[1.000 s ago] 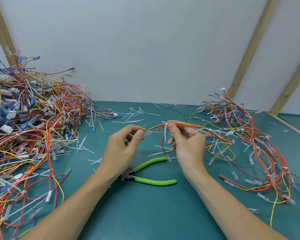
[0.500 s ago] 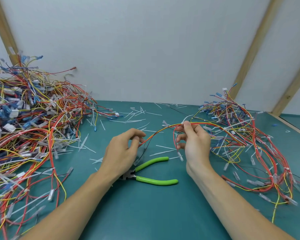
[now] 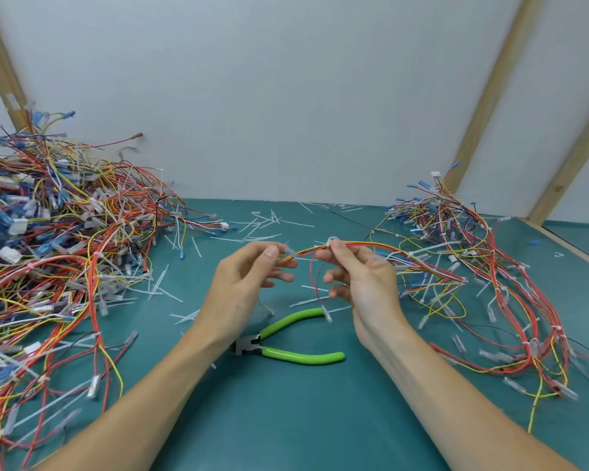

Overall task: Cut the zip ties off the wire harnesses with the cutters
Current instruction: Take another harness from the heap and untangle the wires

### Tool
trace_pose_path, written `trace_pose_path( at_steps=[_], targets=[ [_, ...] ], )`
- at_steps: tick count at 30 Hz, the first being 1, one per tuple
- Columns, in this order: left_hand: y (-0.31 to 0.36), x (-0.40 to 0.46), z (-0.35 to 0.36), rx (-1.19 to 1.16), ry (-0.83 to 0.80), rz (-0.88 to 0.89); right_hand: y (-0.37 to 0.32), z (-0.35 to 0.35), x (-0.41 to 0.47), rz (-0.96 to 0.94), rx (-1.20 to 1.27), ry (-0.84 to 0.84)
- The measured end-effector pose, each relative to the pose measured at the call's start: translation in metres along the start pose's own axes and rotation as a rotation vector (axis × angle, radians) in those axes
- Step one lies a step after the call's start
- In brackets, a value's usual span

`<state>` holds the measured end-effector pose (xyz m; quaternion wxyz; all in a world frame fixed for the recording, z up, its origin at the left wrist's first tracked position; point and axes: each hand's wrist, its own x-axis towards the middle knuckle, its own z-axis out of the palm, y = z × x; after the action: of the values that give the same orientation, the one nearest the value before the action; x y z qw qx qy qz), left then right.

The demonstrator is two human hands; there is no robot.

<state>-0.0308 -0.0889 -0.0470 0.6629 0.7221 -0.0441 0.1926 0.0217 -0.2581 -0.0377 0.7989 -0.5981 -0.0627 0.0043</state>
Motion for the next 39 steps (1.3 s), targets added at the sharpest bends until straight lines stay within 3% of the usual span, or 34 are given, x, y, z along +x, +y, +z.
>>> trace_pose_path(
  at_steps=[3, 5, 9, 11, 15, 18, 21, 23, 25, 29, 35, 37, 39],
  targets=[
    [0.006, -0.003, -0.005, 0.1, 0.318, 0.206, 0.002, 0.002, -0.004, -0.037, -0.034, 0.015],
    [0.01, -0.004, -0.01, 0.272, 0.413, 0.359, 0.003, 0.004, -0.006, -0.036, -0.048, 0.027],
    [0.008, -0.01, 0.002, 0.67, 0.214, 0.488, 0.008, 0.01, -0.014, 0.014, -0.025, -0.05],
    [0.002, -0.01, 0.004, 0.739, 0.122, 0.48, 0.01, 0.013, -0.017, 0.024, -0.039, -0.119],
    [-0.004, -0.006, -0.005, 0.542, 0.061, 0.29, 0.01, 0.013, -0.017, 0.003, -0.118, -0.186],
    [-0.004, -0.005, -0.004, 0.374, 0.092, 0.271, 0.009, 0.014, -0.017, -0.103, -0.245, -0.273],
    [-0.005, 0.001, -0.012, 0.32, 0.302, 0.248, 0.007, 0.008, -0.018, -0.292, -0.818, -0.396],
    [-0.003, 0.007, -0.021, 0.234, 0.421, 0.199, 0.003, 0.002, -0.02, -0.272, -1.296, -0.617],
    [-0.001, 0.011, -0.028, 0.17, 0.48, 0.141, -0.001, -0.002, -0.022, -0.233, -1.526, -0.757],
    [-0.004, 0.012, -0.032, 0.131, 0.51, 0.056, -0.008, -0.004, -0.024, -0.235, -1.577, -0.77],
    [-0.009, 0.013, -0.032, 0.12, 0.472, 0.085, -0.01, 0.004, -0.033, -0.344, -1.663, -0.758],
    [-0.011, 0.015, -0.035, 0.086, 0.459, 0.089, -0.016, 0.005, -0.033, -0.333, -1.561, -0.762],
    [-0.012, 0.018, -0.037, 0.045, 0.449, 0.067, -0.022, 0.003, -0.03, -0.336, -1.285, -0.777]
  ],
)
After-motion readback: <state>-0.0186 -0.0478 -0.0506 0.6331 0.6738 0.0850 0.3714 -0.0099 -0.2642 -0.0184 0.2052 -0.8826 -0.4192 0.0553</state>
